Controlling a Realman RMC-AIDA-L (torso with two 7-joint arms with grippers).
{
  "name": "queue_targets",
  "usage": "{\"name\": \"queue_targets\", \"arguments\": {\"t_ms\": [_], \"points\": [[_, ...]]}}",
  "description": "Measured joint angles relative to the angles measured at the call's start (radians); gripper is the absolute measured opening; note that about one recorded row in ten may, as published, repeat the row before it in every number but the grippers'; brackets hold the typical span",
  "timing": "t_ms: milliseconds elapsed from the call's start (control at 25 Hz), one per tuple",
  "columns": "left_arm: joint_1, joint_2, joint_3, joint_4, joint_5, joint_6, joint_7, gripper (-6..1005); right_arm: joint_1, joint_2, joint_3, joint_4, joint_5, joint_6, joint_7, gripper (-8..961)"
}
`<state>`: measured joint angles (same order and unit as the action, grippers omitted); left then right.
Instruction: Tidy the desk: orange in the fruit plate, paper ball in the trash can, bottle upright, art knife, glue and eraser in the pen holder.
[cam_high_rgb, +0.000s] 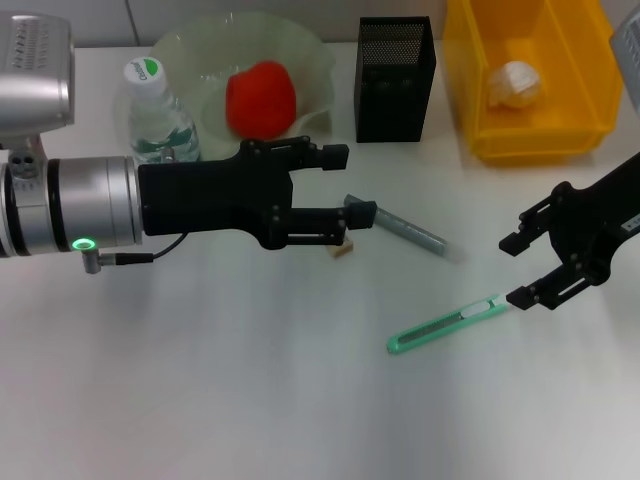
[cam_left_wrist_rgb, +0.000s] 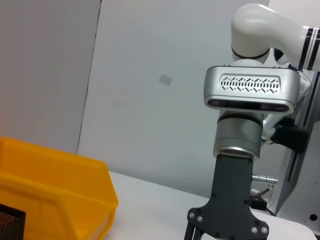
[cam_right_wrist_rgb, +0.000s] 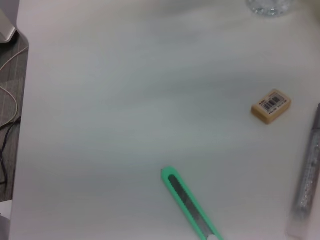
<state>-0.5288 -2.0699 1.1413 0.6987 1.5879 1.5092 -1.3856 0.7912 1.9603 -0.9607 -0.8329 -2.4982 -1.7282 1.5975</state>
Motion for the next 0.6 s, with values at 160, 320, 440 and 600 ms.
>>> {"name": "queue_targets", "arguments": {"t_ms": [160,320,440,600], "points": [[-0.005,0.002,0.0,0.0,0.004,0.0,0.0,801,-0.003,0.013,-0.007,-0.001,-0.004,0.001,-0.003,686],[-0.006,0.003,0.0,0.0,0.007,-0.002,0.0,801,-0.004,0.015,-0.027,-0.002,-0.008,0.002,-0.003,686],[-0.003,0.002,0.0,-0.001,0.007,-0.003,0.0,801,-0.004,0.026,-0.049,-0.002,-0.025,0.007,-0.01,686],[0.004,0.002,0.0,-0.006,0.007,-0.01,0.001,801,-0.003,0.055,-0.052,-0.003,-0.072,0.031,-0.039,686]]}}
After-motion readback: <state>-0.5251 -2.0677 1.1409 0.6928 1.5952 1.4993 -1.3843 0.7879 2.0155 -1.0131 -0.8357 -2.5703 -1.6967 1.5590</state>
